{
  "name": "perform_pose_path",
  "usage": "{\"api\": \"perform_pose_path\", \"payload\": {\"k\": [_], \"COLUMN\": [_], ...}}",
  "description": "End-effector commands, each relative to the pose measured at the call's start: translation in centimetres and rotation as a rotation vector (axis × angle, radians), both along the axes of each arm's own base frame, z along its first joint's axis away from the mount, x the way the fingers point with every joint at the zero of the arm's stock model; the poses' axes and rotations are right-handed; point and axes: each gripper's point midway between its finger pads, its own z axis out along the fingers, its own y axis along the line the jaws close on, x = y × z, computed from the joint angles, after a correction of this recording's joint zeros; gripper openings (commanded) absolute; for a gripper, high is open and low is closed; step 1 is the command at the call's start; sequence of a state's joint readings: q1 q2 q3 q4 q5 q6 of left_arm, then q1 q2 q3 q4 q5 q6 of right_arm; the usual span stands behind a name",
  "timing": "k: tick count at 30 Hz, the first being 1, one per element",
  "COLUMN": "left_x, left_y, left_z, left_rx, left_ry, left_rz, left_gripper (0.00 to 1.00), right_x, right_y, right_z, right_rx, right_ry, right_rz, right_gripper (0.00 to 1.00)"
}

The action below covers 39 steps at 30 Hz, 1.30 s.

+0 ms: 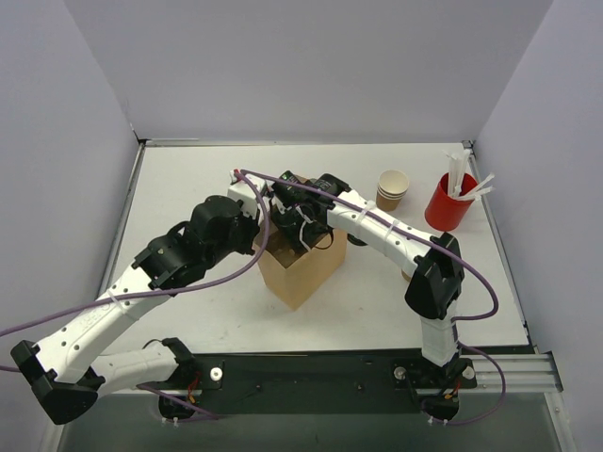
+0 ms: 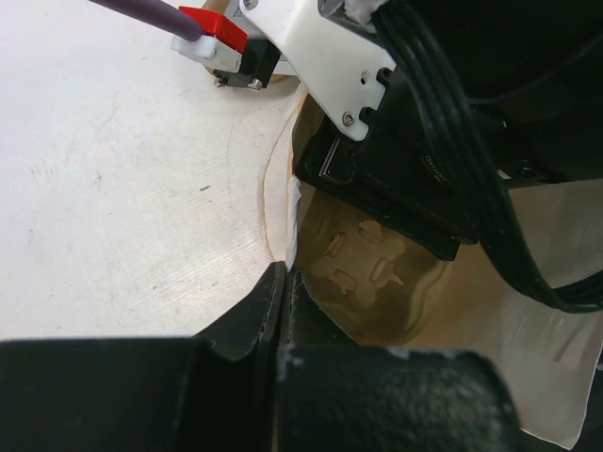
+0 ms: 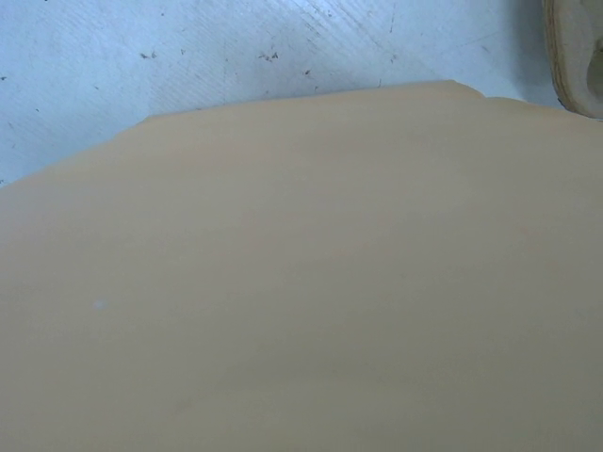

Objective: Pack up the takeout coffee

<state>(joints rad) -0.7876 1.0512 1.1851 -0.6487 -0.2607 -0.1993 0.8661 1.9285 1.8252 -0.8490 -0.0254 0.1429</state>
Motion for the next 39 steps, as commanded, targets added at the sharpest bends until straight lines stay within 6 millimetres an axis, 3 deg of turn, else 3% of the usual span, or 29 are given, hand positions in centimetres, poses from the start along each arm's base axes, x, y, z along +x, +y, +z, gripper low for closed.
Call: {"api": "perform_pose_path", "payload": {"k": [1, 10, 39], "left_x": [0.7, 0.6, -0.1], "left_y": [0.3, 0.1, -0.4], "left_z": [3.8, 4.2, 4.2], "left_rx": [-0.051, -0.043, -0.047], "left_ry": [-0.13, -0.141, -0.157], "left_rz": [0.073, 0.059, 0.022], "left_gripper": [0.0, 0.0, 0.0], "right_x": [-0.6, -0.3, 0.3], "right_y": [-1.7, -1.9, -1.3], "right_z": [-1.4, -0.8, 0.2], "right_rx": [-0.106, -0.102, -0.074], "right_ry": [0.019, -0.015, -0.061], "right_rz": [0.03, 0.058, 0.1], "right_gripper": [0.25, 0.33, 0.4]}}
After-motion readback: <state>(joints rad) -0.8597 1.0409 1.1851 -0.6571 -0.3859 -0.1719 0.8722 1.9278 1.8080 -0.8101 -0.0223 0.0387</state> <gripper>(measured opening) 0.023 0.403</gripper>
